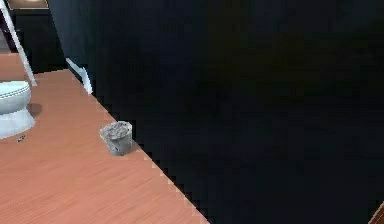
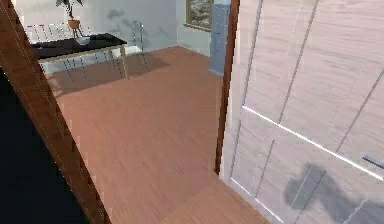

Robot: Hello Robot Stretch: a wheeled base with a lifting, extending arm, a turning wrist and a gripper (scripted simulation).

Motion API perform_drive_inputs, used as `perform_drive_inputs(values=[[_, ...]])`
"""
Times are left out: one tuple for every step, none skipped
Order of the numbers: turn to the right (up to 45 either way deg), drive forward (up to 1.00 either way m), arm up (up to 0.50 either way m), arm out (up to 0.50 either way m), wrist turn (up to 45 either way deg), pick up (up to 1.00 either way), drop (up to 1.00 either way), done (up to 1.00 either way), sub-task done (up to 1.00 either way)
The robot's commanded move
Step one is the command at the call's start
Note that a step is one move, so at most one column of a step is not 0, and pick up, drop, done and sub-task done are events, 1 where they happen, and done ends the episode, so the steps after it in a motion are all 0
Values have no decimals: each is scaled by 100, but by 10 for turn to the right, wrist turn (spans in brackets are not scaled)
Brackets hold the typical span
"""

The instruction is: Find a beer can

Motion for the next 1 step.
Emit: perform_drive_inputs(values=[[-180,0,0,0,0,0,0,0,0]])
